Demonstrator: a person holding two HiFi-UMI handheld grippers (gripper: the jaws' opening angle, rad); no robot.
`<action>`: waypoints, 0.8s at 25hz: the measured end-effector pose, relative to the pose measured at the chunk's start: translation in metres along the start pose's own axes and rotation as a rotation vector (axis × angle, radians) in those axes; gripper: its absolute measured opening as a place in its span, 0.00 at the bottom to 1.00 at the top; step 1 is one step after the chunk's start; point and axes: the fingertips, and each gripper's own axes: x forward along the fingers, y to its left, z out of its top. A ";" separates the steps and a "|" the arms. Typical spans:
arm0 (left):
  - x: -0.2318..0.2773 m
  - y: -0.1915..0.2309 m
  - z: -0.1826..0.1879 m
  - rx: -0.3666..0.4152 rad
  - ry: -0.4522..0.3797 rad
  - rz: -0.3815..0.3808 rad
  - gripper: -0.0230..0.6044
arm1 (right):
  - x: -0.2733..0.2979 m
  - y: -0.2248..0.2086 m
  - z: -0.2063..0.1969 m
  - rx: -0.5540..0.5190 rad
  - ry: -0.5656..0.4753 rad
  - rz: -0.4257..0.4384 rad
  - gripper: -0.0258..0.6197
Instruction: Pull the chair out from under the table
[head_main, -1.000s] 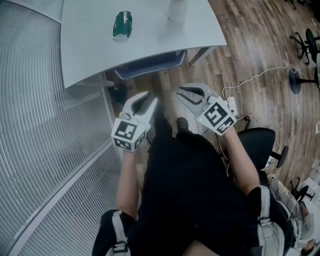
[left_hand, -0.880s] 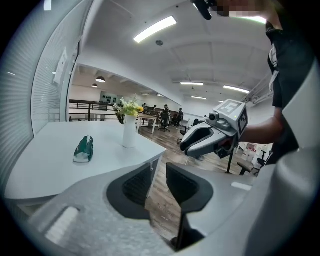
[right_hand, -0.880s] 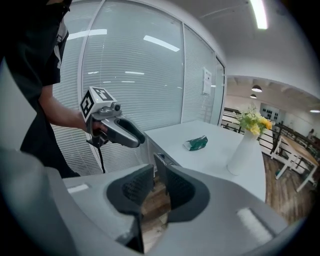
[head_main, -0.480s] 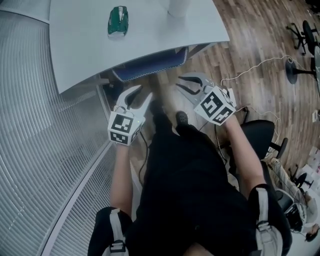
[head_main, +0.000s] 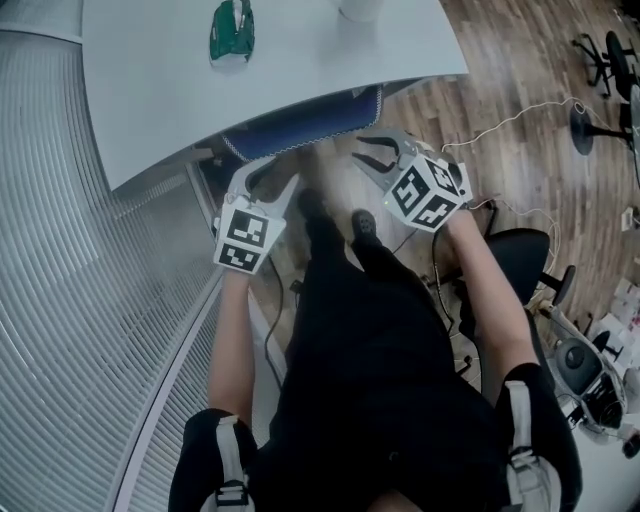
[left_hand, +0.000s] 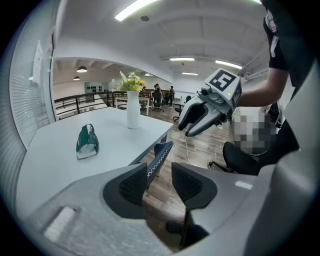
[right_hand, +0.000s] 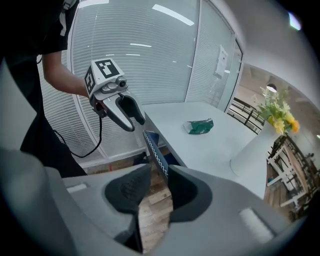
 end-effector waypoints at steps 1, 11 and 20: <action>0.002 0.001 -0.002 0.018 0.023 -0.003 0.30 | 0.002 -0.001 -0.002 -0.010 0.018 0.006 0.21; 0.030 0.016 -0.026 0.129 0.153 -0.043 0.36 | 0.040 -0.013 -0.010 -0.127 0.128 0.052 0.24; 0.055 0.019 -0.039 0.240 0.237 -0.058 0.38 | 0.066 -0.012 -0.024 -0.289 0.231 0.077 0.25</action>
